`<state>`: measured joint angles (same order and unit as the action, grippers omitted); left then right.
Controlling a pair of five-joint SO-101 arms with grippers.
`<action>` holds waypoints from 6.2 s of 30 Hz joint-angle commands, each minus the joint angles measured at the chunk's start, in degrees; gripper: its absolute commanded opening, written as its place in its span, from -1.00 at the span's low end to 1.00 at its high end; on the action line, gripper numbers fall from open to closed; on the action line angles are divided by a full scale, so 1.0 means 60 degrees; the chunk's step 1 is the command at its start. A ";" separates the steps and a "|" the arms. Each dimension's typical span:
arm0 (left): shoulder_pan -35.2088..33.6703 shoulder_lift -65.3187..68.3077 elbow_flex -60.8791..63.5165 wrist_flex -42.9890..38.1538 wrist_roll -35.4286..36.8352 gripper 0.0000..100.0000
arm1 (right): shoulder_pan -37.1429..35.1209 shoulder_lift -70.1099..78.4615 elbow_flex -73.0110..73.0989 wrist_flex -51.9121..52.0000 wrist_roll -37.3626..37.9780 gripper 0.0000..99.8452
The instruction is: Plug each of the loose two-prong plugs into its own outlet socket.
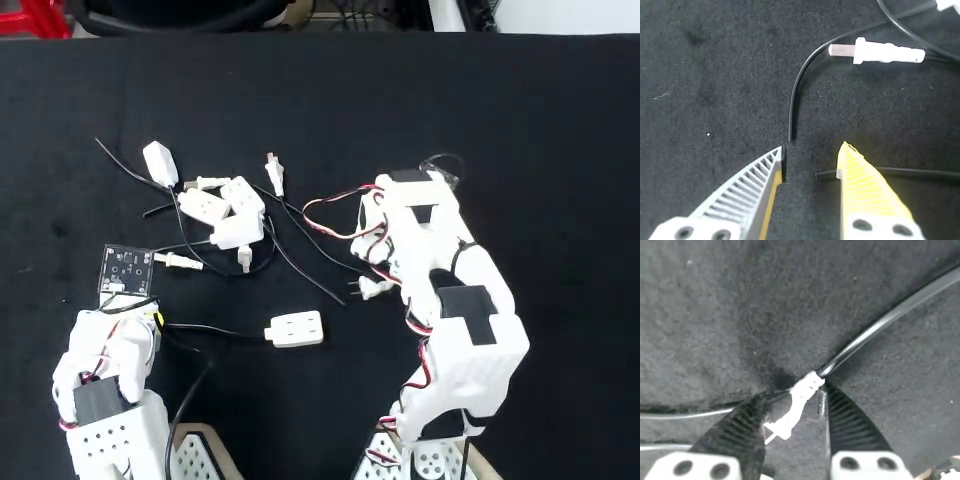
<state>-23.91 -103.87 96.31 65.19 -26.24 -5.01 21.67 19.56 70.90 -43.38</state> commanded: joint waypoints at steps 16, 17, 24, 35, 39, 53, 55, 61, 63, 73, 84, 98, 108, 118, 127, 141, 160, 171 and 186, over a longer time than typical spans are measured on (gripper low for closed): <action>-0.0022 -0.0088 0.0183 -0.0117 -0.0059 -0.64 | -0.0571 0.0359 -0.0227 -0.0615 -0.0762 -0.63; -0.0022 -0.0088 0.0183 -0.0117 -0.0059 -0.64 | -0.0571 0.0359 -0.0256 -0.0440 -0.0762 -0.73; -0.0022 -0.0088 0.0183 -0.0117 -0.0059 -0.64 | 0.0161 0.0359 -0.1868 0.1641 -0.0484 -0.98; -0.0022 -0.0088 0.0183 -0.0117 -0.0059 -0.64 | 0.0088 0.0505 -0.4667 0.1612 0.5832 -0.98; -0.0022 -0.0088 0.0183 -0.0117 -0.0059 -0.64 | 0.0059 0.0769 -0.4725 0.1026 0.9919 -0.98; -0.0022 -0.0088 0.0183 -0.0117 -0.0059 -0.64 | 0.0044 0.0740 -0.4857 0.2667 1.1443 -0.33; -0.0022 -0.0088 0.0183 -0.0117 -0.0059 -0.64 | 0.0088 0.0476 -0.4857 0.3033 1.1443 -0.35; -0.0022 -0.0088 0.0183 -0.0117 -0.0059 -0.64 | -0.0059 0.0198 -0.4256 0.2418 1.1370 -0.61; -0.0022 -0.0088 0.0183 -0.0117 -0.0059 -0.64 | -0.0308 0.0198 -0.3700 0.1890 1.1370 -0.69; -0.0022 -0.0088 0.0183 -0.0117 -0.0059 -0.64 | -0.0806 0.0183 -0.2879 0.1245 1.0300 -0.76; -0.0022 -0.0088 0.0183 -0.0117 -0.0059 -0.64 | -0.0762 0.0198 -0.2835 0.1260 1.0344 -0.76; -0.0022 -0.0088 0.0183 -0.0117 -0.0059 -0.64 | -0.0762 0.0139 -0.2908 0.1597 1.0300 -0.98; -0.0007 -0.0088 0.0183 -0.0117 -0.0059 -0.64 | -0.0821 -0.3011 -0.2777 0.3077 1.0300 -0.98; 0.2234 -0.0088 -0.0799 -0.0234 0.0249 -0.64 | -0.2344 -0.9546 0.1575 0.0703 1.0359 -0.98; 0.3802 -0.0088 -0.1223 -0.2960 0.3429 -0.64 | -0.5553 -1.4410 0.6293 -0.3194 0.9436 -0.98; 0.6015 -0.0103 -0.1648 -0.3722 0.4352 -0.63 | -0.6330 -1.5480 0.9414 -0.6857 0.8161 -0.98; 0.7143 -0.0103 -0.2396 -0.3487 0.3179 -0.63 | -0.6344 -1.5495 0.9912 -0.6799 0.8161 -0.98; 0.7275 -0.0103 -0.2234 -0.3253 0.2476 -0.63 | -0.6286 -1.5495 1.0029 -0.6799 0.8161 -0.98; 0.4212 -0.0029 -0.2908 -0.0527 0.1070 -0.63 | -0.2022 -1.5377 0.5355 0.0103 0.6930 -0.98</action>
<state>0.70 -103.87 79.87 61.76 -14.90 -25.41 -70.73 61.49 61.23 -0.92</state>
